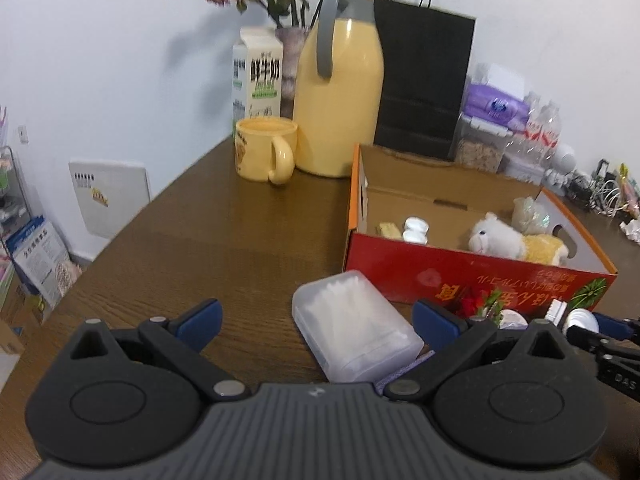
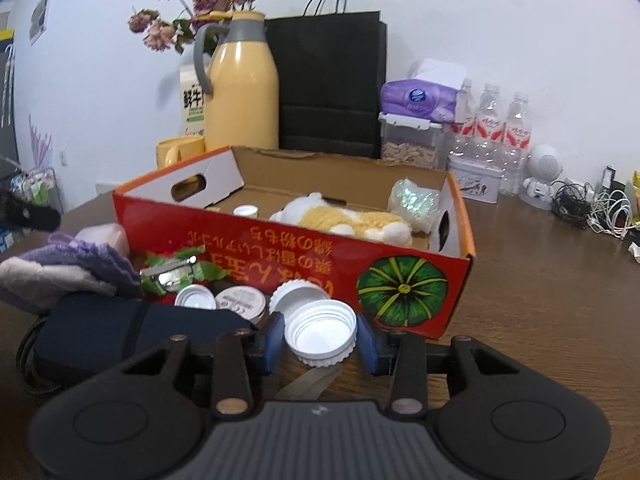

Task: Organize objects
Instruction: 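Grasp the clear cotton-swab box with the left tool while the right tool grasps a white cap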

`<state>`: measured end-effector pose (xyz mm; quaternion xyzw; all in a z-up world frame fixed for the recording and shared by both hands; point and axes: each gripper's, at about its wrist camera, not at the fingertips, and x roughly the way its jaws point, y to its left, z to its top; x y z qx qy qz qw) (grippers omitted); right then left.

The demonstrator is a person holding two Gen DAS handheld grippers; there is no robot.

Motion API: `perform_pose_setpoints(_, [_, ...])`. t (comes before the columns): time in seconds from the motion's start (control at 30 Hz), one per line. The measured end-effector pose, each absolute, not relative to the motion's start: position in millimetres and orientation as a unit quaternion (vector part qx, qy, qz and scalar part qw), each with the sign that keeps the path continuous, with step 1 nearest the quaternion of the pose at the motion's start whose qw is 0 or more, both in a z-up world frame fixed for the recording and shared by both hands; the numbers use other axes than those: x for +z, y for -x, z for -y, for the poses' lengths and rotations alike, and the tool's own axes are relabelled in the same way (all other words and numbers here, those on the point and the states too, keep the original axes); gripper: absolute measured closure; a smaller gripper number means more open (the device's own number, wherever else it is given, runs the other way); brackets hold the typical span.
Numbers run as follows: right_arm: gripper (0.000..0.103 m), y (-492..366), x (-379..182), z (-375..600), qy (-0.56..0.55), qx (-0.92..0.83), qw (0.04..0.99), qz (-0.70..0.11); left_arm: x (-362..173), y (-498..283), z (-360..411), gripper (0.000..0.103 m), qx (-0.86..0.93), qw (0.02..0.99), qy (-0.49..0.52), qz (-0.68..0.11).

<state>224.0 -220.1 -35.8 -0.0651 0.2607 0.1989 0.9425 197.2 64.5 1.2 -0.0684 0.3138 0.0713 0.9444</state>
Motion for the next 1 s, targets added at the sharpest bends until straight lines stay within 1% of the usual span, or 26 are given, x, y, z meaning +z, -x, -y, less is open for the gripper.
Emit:
perform_pose_setpoints(0.27, [0.065,-220.3,-34.4,224.7,0.056,0.200,0.946,-0.249,-8.7,-238.4,-54.2,0.000,0.079,0.920,0.085,-0.374])
perform_pose_setpoints(0.5, [0.065,-214.4,-32.3,226.1,0.053,0.210,0.947,-0.237,-15.8,-267.2,-45.2,0.000,0.105,0.893,0.067,-0.432])
perform_pose_setpoints(0.83, [0.065,-209.4,-30.0,227.9,0.047,0.222,0.947,-0.227,-28.8,-279.4,-39.8,0.000,0.125,0.877,0.051,-0.462])
perform_pose_setpoints(0.9, [0.065,-208.5,-30.5,228.3,0.048,0.221,0.947,-0.227,-31.8,-280.0,-36.9,0.003,0.124,0.875,0.048,-0.465])
perform_pose_setpoints(0.97, [0.065,-207.8,-30.6,228.1,0.049,0.221,0.947,-0.226,-34.8,-280.0,-33.8,0.012,0.120,0.874,0.045,-0.469])
perform_pose_setpoints(1.0, [0.065,-207.4,-30.3,227.9,0.049,0.221,0.947,-0.226,-35.6,-279.9,-32.7,0.015,0.118,0.874,0.044,-0.470])
